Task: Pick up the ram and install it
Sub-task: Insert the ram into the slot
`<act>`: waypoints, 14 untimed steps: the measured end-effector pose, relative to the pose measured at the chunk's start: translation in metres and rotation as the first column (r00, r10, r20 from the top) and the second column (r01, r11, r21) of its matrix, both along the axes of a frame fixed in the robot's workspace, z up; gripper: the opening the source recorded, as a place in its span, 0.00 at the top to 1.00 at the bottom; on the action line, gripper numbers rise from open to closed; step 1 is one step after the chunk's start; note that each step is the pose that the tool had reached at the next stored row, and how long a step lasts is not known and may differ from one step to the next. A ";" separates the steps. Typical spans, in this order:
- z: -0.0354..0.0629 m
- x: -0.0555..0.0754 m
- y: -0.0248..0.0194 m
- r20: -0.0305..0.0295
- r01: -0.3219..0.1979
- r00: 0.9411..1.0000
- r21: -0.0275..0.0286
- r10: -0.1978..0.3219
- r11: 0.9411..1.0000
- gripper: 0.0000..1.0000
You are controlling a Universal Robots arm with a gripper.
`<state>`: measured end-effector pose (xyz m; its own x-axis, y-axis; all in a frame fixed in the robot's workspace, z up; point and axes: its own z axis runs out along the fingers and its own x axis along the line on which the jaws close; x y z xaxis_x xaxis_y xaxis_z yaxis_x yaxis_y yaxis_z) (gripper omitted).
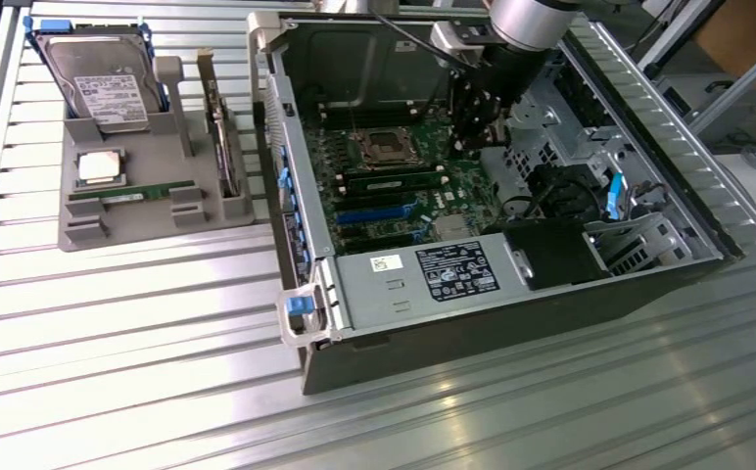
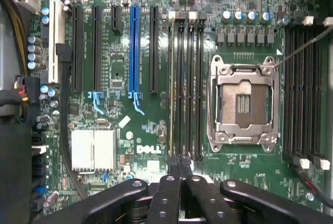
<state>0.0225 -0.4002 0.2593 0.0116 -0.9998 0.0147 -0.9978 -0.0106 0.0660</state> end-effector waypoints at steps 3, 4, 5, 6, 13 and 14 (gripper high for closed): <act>0.0004 0.011 0.0003 -0.002 0.000 1.000 -0.001 0.000 1.000 0.90; 0.0007 0.012 0.0004 -0.002 0.000 1.000 -0.001 0.000 1.000 0.90; 0.0018 0.014 0.0005 -0.002 0.000 1.000 -0.001 0.000 1.000 0.90; 0.0047 0.015 0.0006 -0.002 0.000 1.000 -0.001 0.000 1.000 0.90; 0.0181 0.030 0.0012 -0.002 0.000 1.000 -0.001 0.000 1.000 0.90; 0.0197 0.031 0.0012 -0.002 0.000 1.000 -0.001 0.000 1.000 0.90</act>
